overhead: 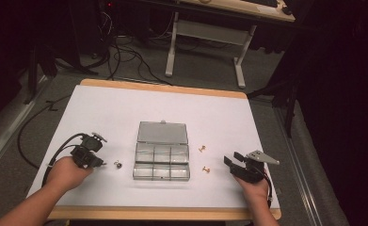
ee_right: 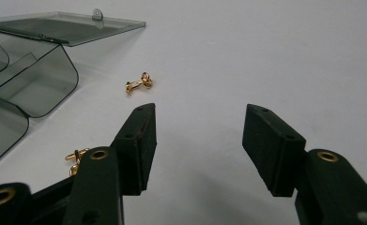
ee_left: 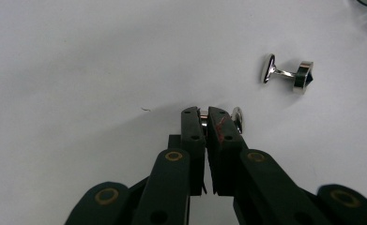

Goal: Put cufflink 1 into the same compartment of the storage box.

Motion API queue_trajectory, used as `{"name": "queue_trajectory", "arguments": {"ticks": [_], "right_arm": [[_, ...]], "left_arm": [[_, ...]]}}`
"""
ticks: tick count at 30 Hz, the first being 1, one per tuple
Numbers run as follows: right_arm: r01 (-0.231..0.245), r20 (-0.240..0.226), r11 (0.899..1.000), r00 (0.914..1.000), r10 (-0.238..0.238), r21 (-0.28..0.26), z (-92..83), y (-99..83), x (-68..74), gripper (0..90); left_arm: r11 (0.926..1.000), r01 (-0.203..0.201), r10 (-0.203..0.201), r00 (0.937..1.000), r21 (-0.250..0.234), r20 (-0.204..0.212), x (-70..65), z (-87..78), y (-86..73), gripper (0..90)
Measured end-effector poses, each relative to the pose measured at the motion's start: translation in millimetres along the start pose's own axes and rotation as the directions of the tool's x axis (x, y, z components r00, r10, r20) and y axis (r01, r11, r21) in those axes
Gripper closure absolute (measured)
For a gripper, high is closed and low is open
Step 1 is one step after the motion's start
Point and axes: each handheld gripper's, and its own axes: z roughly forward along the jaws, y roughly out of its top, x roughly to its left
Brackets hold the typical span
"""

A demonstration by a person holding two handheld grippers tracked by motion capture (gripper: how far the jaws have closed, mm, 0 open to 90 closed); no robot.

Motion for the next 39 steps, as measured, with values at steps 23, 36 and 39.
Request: {"name": "queue_trajectory", "arguments": {"ticks": [23,36,39], "right_arm": [[0.004,-0.001,1.000,1.0000,-0.004,0.006,1.0,0.1,0.5,45.6],[0.001,-0.001,1.000,1.0000,-0.001,0.005,0.6,0.2,1.7,45.7],[0.004,-0.002,1.000,1.0000,-0.004,0.005,0.7,0.3,1.6,45.7]], "left_arm": [[0.9983,-0.053,0.054,0.9977,-0.022,0.041,-35.2,-36.3,18.1,86.6],[0.9920,-0.119,0.121,0.9917,-0.041,0.044,-67.3,-41.5,43.6,86.6],[0.9904,-0.133,0.135,0.9897,-0.039,0.049,-72.7,-41.4,49.0,86.6]]}}
